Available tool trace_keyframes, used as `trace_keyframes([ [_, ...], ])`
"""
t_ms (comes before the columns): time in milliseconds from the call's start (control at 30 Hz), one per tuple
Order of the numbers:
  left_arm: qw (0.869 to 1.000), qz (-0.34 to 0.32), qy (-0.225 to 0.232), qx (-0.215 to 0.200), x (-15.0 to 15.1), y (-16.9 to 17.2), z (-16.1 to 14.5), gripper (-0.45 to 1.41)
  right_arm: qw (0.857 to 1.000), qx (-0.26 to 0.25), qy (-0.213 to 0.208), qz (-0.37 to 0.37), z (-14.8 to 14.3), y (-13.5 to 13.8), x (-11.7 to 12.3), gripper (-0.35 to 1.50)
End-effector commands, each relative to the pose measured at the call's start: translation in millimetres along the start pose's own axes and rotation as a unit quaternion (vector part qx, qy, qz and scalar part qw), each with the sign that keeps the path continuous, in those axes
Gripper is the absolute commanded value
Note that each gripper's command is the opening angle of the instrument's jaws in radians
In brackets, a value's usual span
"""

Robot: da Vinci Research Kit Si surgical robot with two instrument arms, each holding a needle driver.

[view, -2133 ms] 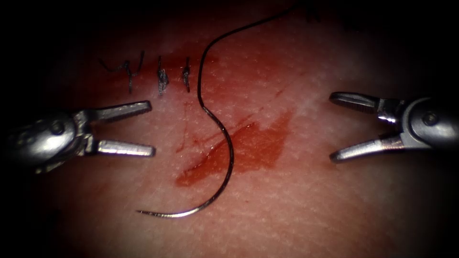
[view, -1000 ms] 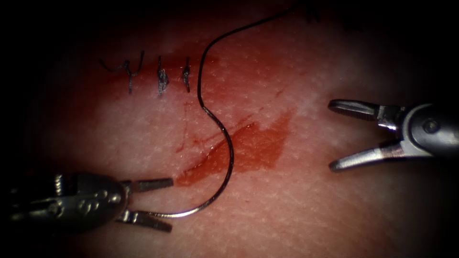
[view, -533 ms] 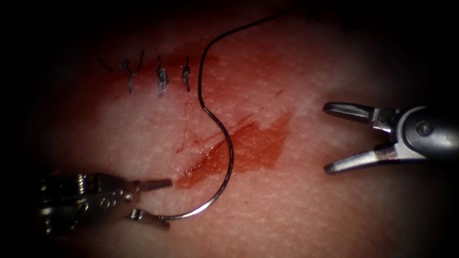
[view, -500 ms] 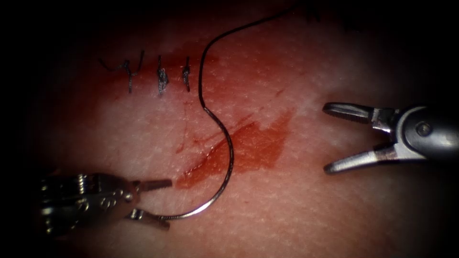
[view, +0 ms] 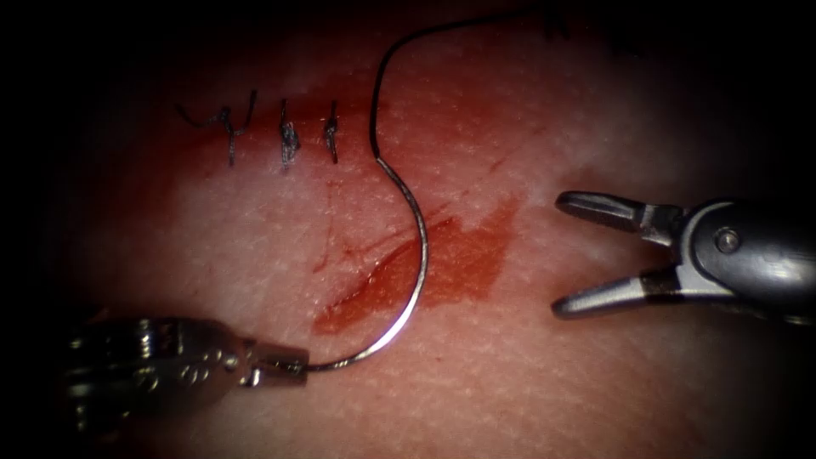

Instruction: Wound Closure

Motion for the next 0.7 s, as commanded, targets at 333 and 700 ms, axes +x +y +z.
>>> trace_keyframes([
  [333,0.993,0.065,-0.014,0.1,3.1,-1.0,-0.9,-0.45,0.985,-0.049,0.014,0.166,1.5,0.0,0.2,1.13],
  [700,0.98,0.137,-0.037,0.138,5.7,-0.1,-0.3,-0.45,0.967,-0.056,0.004,0.248,2.7,0.4,1.0,1.19],
])
